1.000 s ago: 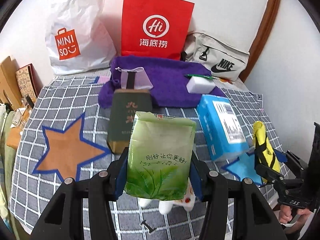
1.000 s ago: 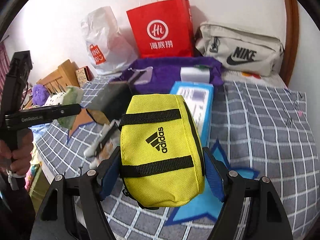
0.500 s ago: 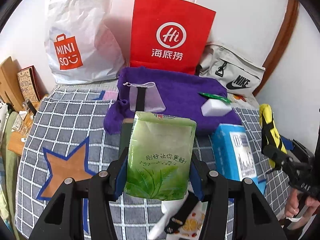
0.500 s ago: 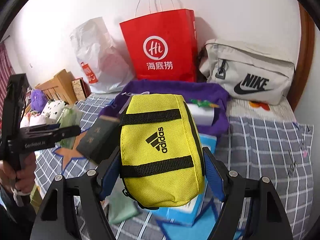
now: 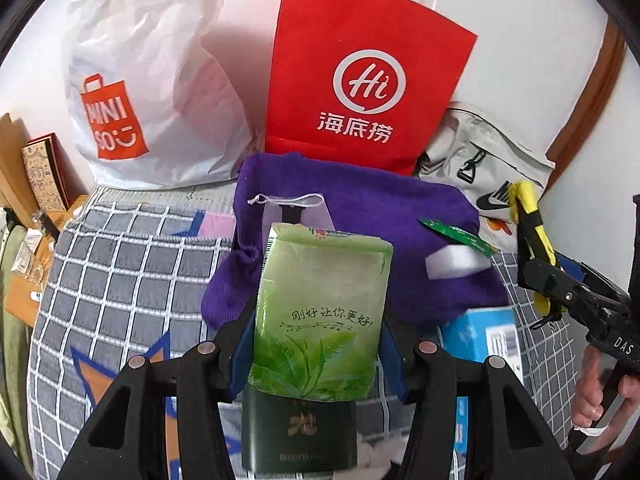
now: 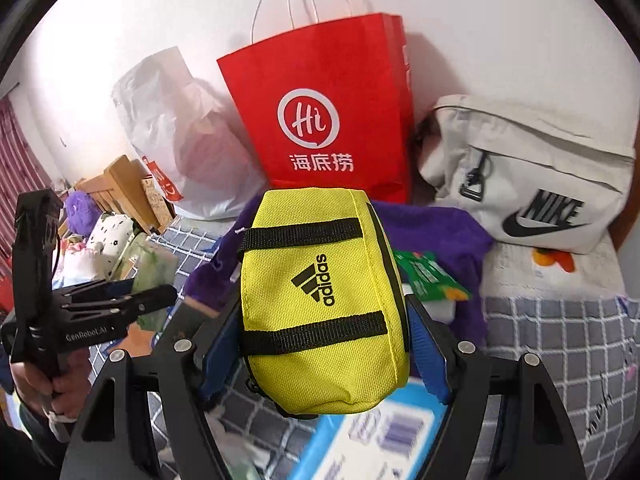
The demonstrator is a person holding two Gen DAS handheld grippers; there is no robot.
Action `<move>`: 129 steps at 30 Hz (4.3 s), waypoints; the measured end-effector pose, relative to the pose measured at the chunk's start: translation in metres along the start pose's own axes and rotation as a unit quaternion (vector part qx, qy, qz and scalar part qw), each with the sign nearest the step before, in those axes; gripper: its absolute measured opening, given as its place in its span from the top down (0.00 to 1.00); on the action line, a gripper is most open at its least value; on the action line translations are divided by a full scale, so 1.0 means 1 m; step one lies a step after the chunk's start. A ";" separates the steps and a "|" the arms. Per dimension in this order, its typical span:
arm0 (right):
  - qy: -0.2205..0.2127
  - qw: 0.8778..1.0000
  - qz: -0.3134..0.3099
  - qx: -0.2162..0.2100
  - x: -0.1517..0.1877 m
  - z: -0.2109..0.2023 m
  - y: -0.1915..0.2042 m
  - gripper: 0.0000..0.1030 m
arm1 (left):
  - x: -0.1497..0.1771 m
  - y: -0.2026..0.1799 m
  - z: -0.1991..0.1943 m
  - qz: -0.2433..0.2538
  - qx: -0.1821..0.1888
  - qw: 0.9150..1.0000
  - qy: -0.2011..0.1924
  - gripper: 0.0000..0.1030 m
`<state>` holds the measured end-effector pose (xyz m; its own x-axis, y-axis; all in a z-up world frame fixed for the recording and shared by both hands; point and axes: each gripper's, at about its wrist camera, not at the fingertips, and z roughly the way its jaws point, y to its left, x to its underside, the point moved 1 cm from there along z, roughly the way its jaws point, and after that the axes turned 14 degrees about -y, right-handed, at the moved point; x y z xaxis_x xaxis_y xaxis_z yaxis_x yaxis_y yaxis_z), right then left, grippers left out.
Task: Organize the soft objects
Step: 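Carry the pouch and tea packet onto the purple towel with both tools, then open both tools and lift them away from the towel, then grasp the black strap with the left tool while the right tool reaches the orange-print packet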
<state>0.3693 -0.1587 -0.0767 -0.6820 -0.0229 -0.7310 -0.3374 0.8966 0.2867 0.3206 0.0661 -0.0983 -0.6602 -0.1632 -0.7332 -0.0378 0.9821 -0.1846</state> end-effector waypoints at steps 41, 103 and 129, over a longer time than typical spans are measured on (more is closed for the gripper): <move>0.086 0.996 -0.031 -0.005 0.002 0.112 0.005 0.12 | -0.019 0.013 0.111 0.004 0.000 0.998 0.067 0.50; 0.119 0.993 -0.022 0.000 0.174 -0.057 0.105 0.56 | 0.124 0.046 -0.097 -0.010 -0.005 1.000 0.001 0.32; 0.076 0.996 0.016 -0.034 0.172 -0.097 0.075 0.93 | 0.154 -0.007 -0.077 0.032 0.093 0.995 0.029 0.33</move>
<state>0.1640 -0.1386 -0.1211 -0.7813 -0.0663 -0.6206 -0.3542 0.8658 0.3534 0.1609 0.0414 -0.1597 -0.6987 -0.0895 -0.7098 0.1423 0.9549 -0.2605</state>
